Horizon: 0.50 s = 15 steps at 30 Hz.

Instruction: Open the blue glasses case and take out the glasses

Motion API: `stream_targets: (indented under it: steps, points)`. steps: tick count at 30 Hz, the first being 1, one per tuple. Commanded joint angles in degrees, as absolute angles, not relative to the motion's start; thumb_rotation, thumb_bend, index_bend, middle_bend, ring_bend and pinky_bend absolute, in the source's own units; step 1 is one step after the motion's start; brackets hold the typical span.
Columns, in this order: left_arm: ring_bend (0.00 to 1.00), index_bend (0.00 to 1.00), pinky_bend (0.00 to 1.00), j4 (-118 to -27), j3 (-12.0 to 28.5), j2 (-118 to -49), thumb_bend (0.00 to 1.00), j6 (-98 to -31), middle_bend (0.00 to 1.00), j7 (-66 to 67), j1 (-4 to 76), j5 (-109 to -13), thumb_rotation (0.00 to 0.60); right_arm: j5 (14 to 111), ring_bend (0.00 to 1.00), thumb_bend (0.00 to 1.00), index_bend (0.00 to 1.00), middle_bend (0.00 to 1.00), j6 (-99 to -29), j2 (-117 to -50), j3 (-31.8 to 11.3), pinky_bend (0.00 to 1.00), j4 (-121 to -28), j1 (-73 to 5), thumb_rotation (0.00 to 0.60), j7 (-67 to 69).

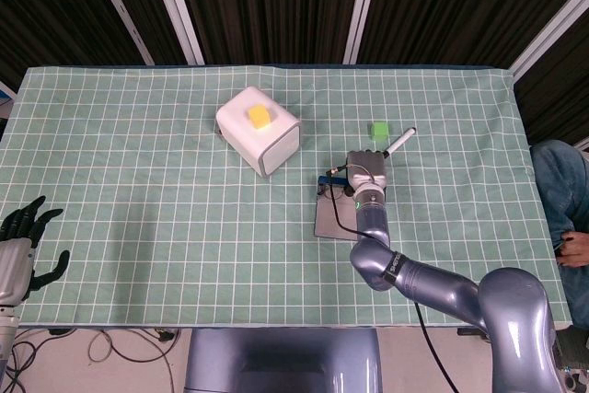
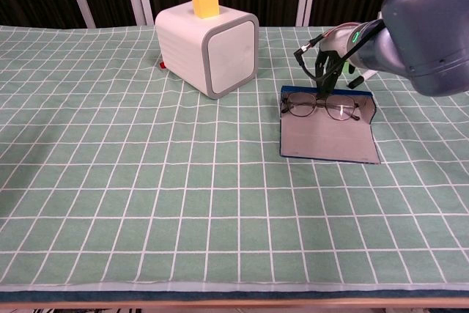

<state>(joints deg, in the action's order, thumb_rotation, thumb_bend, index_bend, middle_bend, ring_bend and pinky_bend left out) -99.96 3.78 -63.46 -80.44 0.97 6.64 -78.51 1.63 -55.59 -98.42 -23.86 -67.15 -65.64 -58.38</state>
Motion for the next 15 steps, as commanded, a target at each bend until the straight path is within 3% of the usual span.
stream_targets:
  steps: [1,15]
  points:
    - [0.0,0.16,0.0,-100.0,3.8,-63.4,0.38,-80.4,0.0,1.0,6.6,-78.4,0.6,2.4,0.24,0.43,0.57,0.51,-55.5,-98.3,-23.9,0.21,-67.7,-65.5,0.6,-57.6]
    - [0.0,0.16,0.0,-100.4,3.9,-63.3,0.38,-80.1,0.0,1.2,6.6,-77.7,0.6,9.6,0.24,0.44,0.57,0.51,-56.7,-97.7,-23.5,0.21,-71.0,-64.9,0.6,-52.6]
